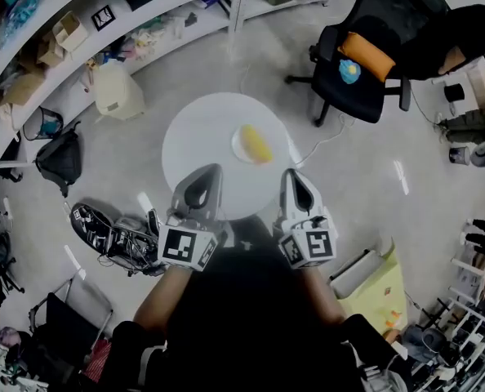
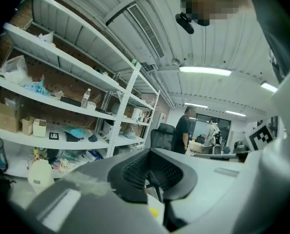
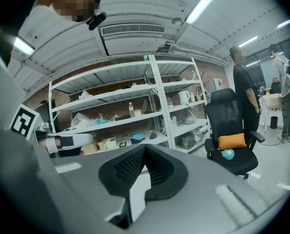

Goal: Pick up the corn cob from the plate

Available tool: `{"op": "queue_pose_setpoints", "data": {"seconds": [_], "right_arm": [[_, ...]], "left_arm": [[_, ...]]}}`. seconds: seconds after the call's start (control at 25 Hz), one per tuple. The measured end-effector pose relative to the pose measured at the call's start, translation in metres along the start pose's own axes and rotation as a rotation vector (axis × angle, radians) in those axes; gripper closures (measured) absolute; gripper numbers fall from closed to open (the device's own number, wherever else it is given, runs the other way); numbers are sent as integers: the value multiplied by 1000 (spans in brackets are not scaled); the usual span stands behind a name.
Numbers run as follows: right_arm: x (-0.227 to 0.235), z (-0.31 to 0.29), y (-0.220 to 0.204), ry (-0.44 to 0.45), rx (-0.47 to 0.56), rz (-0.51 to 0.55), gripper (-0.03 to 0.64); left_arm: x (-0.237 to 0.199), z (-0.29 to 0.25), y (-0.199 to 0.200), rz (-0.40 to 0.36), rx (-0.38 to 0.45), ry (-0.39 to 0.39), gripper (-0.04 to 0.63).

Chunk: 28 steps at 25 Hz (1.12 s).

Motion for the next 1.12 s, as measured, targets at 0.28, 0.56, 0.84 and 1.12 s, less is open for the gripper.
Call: {"op": "queue_pose_setpoints", "data": {"seconds": [0.28,0.56,0.84,1.12], "right_arm": [[21,-42,-12,32,-62,13,607],[37,-71,-38,43,-159,8,607],[51,-94,-65,44,-236,-9,600],[65,-123,-93,54,-314,-12,560]], "left_arm": [[-13,-37,-12,27,-52,28,592],[-22,-67,-29,67,-91,40,592],[-31,-90,-52,111,-142,58,592],[-41,-110,-70,141,-179,70,592]]}}
Point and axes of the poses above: the fingertips, and each gripper's own axes: z backward along the fingers, x to its right, y out of its top, the point moved 5 cm from there along z, backward along the fingers, and after that the axes turned 8 degrees about -x, right-handed, at the moved point
